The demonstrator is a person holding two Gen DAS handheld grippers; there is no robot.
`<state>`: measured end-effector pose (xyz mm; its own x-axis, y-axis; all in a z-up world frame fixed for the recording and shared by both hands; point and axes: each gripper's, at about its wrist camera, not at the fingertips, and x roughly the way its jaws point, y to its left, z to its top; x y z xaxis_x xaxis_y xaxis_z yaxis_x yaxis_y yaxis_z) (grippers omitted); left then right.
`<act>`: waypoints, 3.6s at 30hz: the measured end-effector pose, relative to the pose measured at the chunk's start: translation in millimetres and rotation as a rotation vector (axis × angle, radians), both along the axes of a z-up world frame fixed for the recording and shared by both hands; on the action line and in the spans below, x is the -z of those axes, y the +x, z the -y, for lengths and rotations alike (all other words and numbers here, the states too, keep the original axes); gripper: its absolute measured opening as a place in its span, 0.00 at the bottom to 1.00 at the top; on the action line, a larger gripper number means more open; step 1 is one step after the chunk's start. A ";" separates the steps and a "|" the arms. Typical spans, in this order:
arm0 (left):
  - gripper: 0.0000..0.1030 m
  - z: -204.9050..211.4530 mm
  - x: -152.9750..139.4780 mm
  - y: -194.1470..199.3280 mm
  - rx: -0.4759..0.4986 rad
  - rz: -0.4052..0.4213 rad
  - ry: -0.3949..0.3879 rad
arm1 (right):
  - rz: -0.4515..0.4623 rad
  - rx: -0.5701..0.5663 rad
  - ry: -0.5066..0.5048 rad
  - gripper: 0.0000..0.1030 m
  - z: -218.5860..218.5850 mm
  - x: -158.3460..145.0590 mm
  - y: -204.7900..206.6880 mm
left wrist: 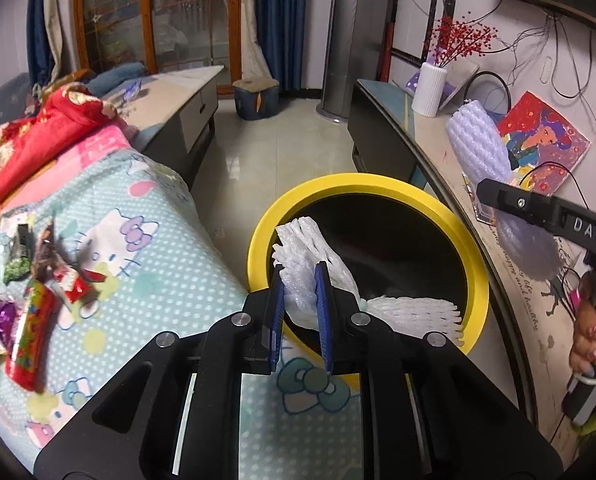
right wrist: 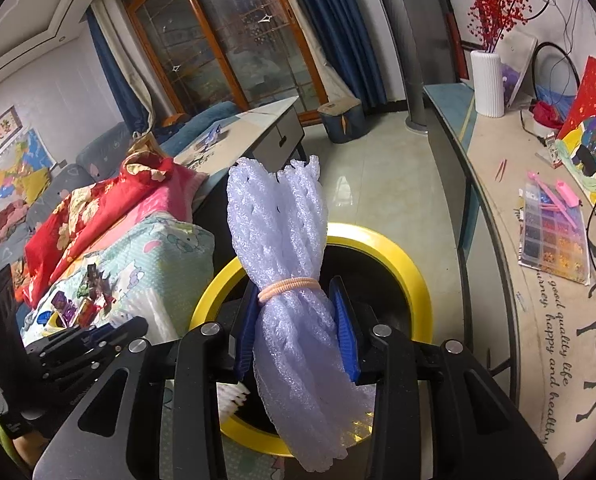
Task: Collect trash
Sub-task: 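Open both grippers to drop the foam nets into the bin, then grasp the blue glove with the left gripper while the right grasps a purple candy wrapper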
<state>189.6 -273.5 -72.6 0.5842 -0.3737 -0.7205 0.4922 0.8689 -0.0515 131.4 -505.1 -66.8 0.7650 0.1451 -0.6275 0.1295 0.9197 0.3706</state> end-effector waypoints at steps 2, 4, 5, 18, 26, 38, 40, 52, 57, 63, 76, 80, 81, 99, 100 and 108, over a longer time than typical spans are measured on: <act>0.13 1.9 1.0 4.1 0.004 -0.003 -0.006 | -0.006 -0.007 0.009 0.39 -1.1 3.0 5.5; 0.21 0.1 0.4 6.9 -0.001 -0.006 -0.017 | -0.015 0.003 0.006 0.48 -0.6 5.0 9.6; 0.33 -2.0 -0.3 7.4 -0.012 -0.007 -0.024 | -0.015 0.008 0.005 0.50 -0.6 5.2 10.1; 0.77 -60.6 -47.0 -12.2 -0.127 0.077 -0.215 | 0.032 0.015 -0.059 0.67 -28.2 -9.0 -11.5; 0.89 -109.8 -74.3 -28.9 -0.240 0.151 -0.220 | 0.097 -0.071 -0.063 0.73 -74.1 -33.1 -20.7; 0.89 -180.8 -85.7 -46.2 -0.388 0.204 -0.234 | 0.131 -0.237 -0.087 0.74 -147.5 -58.4 -14.7; 0.89 -192.7 -86.3 -48.2 -0.410 0.209 -0.238 | 0.131 -0.269 -0.096 0.74 -161.6 -60.8 -11.9; 0.89 -271.8 -86.0 -62.2 -0.588 0.229 -0.240 | 0.122 -0.431 -0.104 0.74 -237.8 -65.0 1.6; 0.89 -303.1 -82.7 -65.3 -0.657 0.222 -0.251 | 0.119 -0.509 -0.127 0.74 -272.8 -64.2 5.2; 0.89 -343.1 -74.4 -64.7 -0.745 0.202 -0.261 | 0.118 -0.571 -0.144 0.74 -308.4 -64.5 14.5; 0.76 -397.8 -40.6 -28.9 -0.811 0.075 -0.286 | 0.020 -0.654 -0.140 0.62 -369.5 -34.9 75.2; 0.61 -406.7 -21.6 -9.2 -0.786 -0.021 -0.379 | -0.003 -0.659 -0.156 0.55 -382.5 -26.2 92.5; 0.60 -407.1 -17.9 -5.1 -0.783 -0.044 -0.397 | -0.006 -0.660 -0.155 0.54 -385.3 -24.7 96.3; 0.03 -404.3 5.0 11.5 -0.743 -0.122 -0.475 | -0.002 -0.677 -0.087 0.18 -387.2 -25.2 84.2; 0.03 -405.5 2.7 7.1 -0.748 -0.113 -0.474 | 0.002 -0.684 -0.084 0.18 -387.4 -27.0 80.1; 0.03 -423.7 -21.8 -33.6 -0.801 -0.025 -0.460 | 0.027 -0.729 -0.069 0.18 -390.2 -37.4 56.3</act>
